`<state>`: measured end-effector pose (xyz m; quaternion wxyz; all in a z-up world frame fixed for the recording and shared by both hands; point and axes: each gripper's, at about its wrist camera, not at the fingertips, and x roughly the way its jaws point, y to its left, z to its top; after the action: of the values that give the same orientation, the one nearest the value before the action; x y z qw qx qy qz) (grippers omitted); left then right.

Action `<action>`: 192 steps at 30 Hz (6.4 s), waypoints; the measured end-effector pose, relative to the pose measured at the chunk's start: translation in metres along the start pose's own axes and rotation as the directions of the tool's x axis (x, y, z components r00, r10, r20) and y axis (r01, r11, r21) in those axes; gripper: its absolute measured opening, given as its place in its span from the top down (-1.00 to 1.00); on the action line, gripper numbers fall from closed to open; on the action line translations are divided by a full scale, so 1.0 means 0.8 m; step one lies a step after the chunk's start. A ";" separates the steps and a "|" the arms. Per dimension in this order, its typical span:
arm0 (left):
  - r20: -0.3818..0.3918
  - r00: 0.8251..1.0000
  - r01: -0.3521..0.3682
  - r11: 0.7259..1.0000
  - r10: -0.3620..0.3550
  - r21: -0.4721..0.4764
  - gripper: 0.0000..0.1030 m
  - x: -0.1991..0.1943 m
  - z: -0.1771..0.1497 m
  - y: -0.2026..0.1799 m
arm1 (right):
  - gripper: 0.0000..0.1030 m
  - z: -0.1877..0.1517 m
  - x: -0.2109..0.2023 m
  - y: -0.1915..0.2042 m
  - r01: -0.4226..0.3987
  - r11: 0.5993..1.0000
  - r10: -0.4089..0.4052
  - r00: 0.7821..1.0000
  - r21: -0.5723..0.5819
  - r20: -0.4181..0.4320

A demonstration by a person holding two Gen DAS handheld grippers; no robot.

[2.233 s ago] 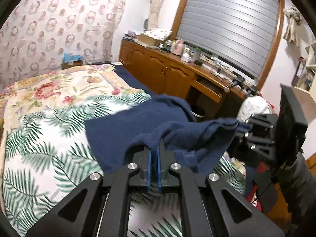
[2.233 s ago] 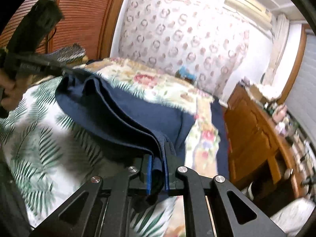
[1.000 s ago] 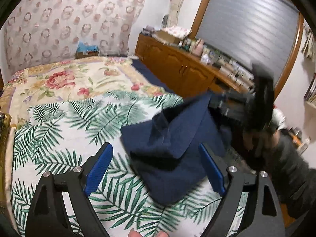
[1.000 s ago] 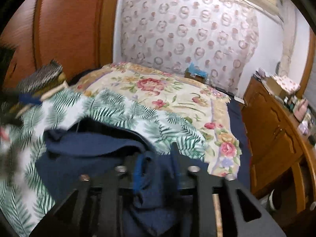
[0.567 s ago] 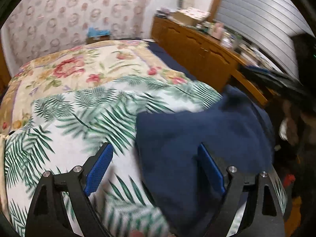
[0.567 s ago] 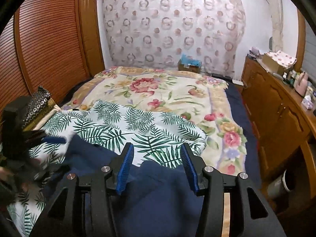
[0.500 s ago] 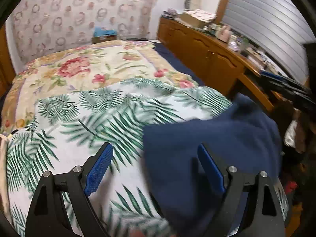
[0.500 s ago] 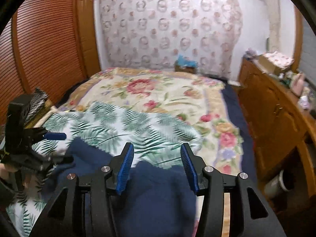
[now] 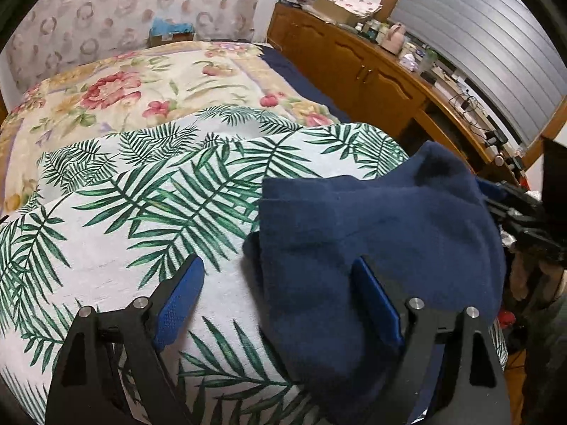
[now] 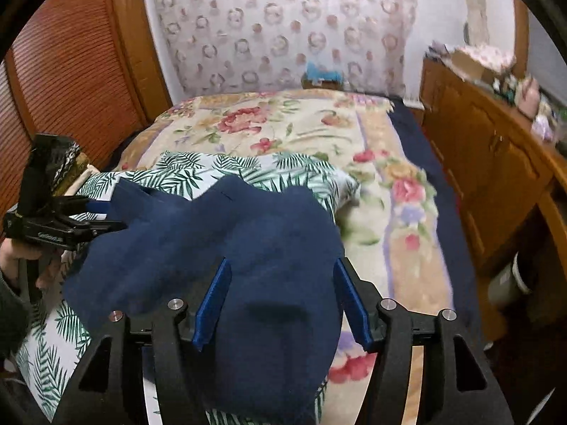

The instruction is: Fold small clothes

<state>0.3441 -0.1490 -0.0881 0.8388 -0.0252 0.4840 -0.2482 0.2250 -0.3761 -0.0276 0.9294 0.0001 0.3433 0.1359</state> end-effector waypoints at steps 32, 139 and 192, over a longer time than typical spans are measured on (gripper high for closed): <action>0.250 0.957 0.117 0.985 -0.146 0.130 0.80 -0.108 -0.014 -0.057 | 0.63 0.006 0.005 0.002 -0.107 0.994 0.107 0.994 0.013 -0.002; 0.482 0.681 -0.443 0.834 0.551 -0.329 -0.99 -0.393 -0.260 0.201 | -0.27 0.093 0.123 0.367 -0.342 0.838 0.437 0.888 -0.425 0.146; 0.584 0.737 -0.350 0.931 0.340 -0.100 -0.99 -0.366 -0.220 -0.055 | -0.66 -0.139 -0.192 0.315 0.051 0.999 -0.035 0.885 -0.020 0.463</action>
<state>0.0627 -0.0236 0.0648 0.9787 -0.0041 0.1919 -0.0723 -0.0214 -0.1824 0.0088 0.9870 0.0101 0.1096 0.1168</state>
